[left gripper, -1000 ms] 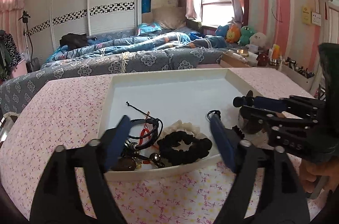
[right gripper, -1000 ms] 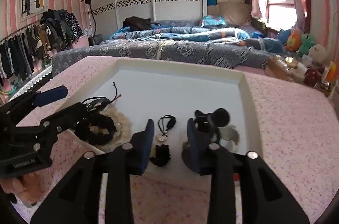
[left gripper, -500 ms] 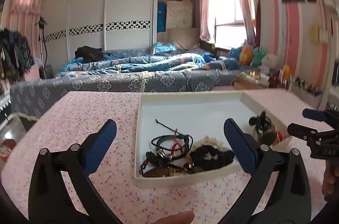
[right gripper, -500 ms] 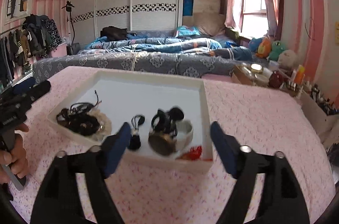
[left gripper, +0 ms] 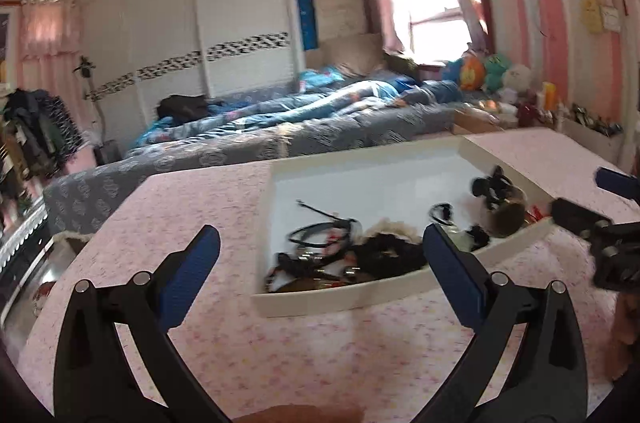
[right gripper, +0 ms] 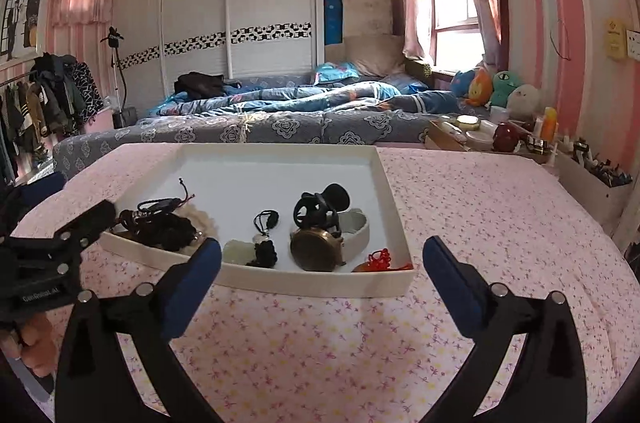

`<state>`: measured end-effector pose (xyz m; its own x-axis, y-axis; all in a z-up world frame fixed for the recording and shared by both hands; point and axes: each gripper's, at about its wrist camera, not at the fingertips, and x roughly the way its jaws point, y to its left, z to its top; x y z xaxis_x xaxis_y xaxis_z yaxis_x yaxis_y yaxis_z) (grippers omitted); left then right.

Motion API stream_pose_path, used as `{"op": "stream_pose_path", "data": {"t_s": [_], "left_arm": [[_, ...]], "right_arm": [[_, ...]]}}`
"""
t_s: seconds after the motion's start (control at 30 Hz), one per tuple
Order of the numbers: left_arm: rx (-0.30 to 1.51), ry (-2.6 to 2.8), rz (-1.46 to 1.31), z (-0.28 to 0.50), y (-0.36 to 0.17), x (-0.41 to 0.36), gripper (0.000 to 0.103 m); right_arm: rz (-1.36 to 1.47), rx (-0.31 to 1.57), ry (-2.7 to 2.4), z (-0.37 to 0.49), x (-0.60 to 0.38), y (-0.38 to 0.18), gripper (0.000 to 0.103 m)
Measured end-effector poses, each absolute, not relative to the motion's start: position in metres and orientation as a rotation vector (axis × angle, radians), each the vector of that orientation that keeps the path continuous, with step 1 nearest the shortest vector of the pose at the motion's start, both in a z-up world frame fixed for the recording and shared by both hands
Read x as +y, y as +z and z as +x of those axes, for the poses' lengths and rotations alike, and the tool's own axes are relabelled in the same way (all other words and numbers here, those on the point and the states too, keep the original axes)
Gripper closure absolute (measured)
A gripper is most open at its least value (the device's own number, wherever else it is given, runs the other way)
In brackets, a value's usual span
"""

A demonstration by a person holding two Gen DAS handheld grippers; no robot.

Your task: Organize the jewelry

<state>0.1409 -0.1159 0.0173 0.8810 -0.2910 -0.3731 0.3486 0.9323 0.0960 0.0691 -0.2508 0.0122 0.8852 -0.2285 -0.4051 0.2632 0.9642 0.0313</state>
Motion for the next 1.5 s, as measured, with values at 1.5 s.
{"op": "stream_pose_path", "data": {"t_s": [1.5], "left_arm": [[0.308,-0.286,0.09,0.13,0.02,-0.096,0.003]], "right_arm": [[0.028,0.341,-0.238,0.058,-0.233,0.018,0.002]]}}
